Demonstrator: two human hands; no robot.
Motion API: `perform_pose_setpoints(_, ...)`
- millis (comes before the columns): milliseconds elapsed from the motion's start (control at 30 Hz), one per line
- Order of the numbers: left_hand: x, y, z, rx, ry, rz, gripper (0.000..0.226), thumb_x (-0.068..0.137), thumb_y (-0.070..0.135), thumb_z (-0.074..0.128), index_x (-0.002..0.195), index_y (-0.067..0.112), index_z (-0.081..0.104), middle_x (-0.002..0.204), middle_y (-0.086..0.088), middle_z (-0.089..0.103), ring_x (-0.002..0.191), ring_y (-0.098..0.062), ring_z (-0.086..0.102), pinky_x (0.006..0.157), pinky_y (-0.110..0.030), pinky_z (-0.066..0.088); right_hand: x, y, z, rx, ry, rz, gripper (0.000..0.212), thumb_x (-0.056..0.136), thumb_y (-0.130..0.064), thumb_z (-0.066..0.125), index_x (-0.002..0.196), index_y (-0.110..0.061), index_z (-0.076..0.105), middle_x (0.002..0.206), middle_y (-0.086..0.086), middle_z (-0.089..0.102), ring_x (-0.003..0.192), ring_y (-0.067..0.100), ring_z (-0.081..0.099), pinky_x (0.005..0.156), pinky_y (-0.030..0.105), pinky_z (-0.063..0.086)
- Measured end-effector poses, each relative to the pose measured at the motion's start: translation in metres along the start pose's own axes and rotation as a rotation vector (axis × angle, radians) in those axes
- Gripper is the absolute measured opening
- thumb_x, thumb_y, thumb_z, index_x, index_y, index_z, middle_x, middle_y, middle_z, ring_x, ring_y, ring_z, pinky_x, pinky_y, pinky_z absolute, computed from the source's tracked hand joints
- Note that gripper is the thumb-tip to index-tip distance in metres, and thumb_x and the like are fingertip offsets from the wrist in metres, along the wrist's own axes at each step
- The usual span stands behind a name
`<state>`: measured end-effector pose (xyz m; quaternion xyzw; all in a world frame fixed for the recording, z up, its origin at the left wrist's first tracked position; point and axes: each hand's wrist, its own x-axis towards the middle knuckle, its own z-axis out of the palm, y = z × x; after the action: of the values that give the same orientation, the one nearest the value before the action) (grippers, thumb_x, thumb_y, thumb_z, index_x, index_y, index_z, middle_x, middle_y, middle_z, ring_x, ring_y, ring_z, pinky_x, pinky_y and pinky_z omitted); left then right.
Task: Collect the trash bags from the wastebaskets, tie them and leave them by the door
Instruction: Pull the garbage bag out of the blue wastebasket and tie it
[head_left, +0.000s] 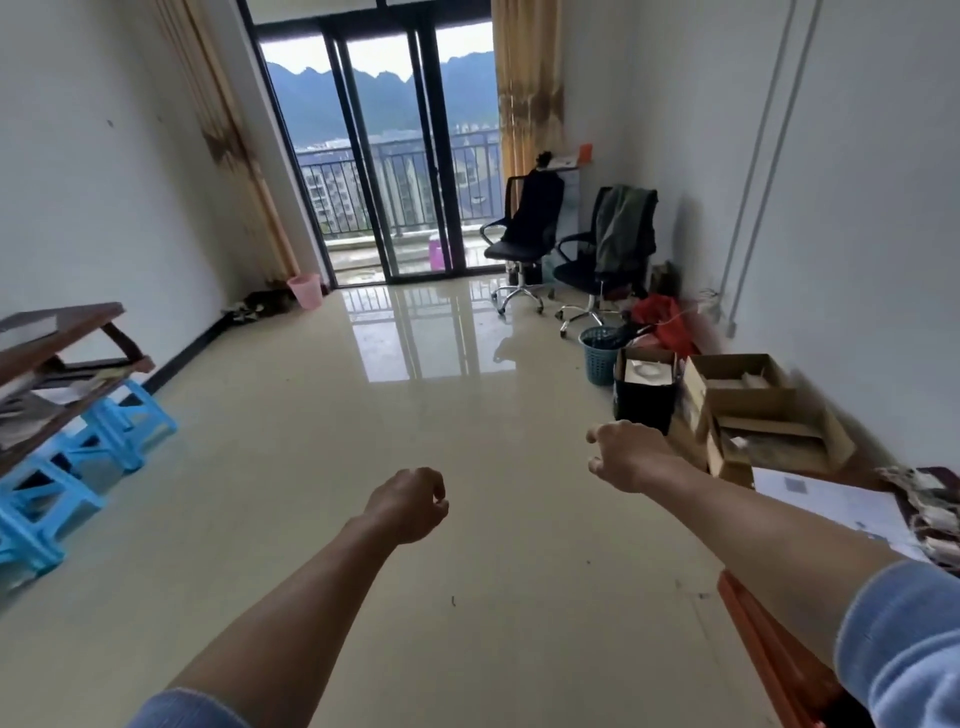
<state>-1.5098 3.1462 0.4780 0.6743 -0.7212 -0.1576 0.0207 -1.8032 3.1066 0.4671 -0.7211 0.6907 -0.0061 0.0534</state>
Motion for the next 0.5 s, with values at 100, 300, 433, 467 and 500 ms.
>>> perform_pose_setpoints(100, 0.068, -0.018, -0.021, -0.027, 0.010, -0.041, 0.022, 0.090, 0.035, 0.055, 0.106, 0.024, 0.065, 0.113, -0.004, 0.066, 0.098, -0.023, 0.064, 0.078, -0.029, 0.047, 0.085, -0.012, -0.015, -0.029, -0.015, -0.032, 0.043, 0.088, -0.039, 0.057, 0.129, -0.026, 0.055, 0.127, 0.004, 0.063, 0.113, 0.027, 0.060, 0.085, 0.034, 0.046)
perform_pose_setpoints(300, 0.219, -0.059, -0.047, -0.028, -0.005, -0.093, 0.023, 0.090, 0.034, 0.056, 0.108, 0.023, 0.064, 0.113, -0.007, 0.066, 0.101, -0.024, 0.063, 0.082, -0.031, 0.049, 0.253, -0.043, -0.010, -0.042, -0.010, -0.125, 0.045, 0.086, -0.036, 0.057, 0.129, -0.027, 0.055, 0.125, 0.006, 0.064, 0.110, 0.028, 0.061, 0.081, 0.034, 0.045)
perform_pose_setpoints(433, 0.344, -0.082, -0.065, -0.019, 0.000, -0.080, 0.022, 0.090, 0.033, 0.056, 0.108, 0.022, 0.064, 0.111, -0.007, 0.066, 0.099, -0.025, 0.063, 0.081, -0.031, 0.049, 0.373, -0.051, 0.000, -0.045, 0.006, -0.102, 0.044, 0.086, -0.037, 0.057, 0.128, -0.027, 0.056, 0.123, 0.006, 0.065, 0.109, 0.028, 0.062, 0.078, 0.034, 0.044)
perform_pose_setpoints(467, 0.376, -0.087, -0.072, -0.019, -0.002, -0.068, 0.022, 0.090, 0.033, 0.056, 0.107, 0.022, 0.064, 0.110, -0.008, 0.066, 0.099, -0.025, 0.063, 0.080, -0.031, 0.049, 0.403, -0.051, 0.000, -0.039, 0.000, -0.086, 0.044, 0.086, -0.037, 0.057, 0.128, -0.027, 0.055, 0.124, 0.006, 0.064, 0.109, 0.028, 0.061, 0.080, 0.034, 0.045)
perform_pose_setpoints(500, 0.408, -0.090, -0.079, -0.012, -0.008, -0.054, 0.021, 0.090, 0.033, 0.056, 0.107, 0.022, 0.064, 0.110, -0.007, 0.066, 0.098, -0.025, 0.063, 0.079, -0.030, 0.048, 0.431, -0.049, -0.001, -0.032, -0.007, -0.065, 0.044, 0.086, -0.037, 0.057, 0.129, -0.027, 0.055, 0.125, 0.006, 0.064, 0.110, 0.028, 0.061, 0.081, 0.035, 0.045)
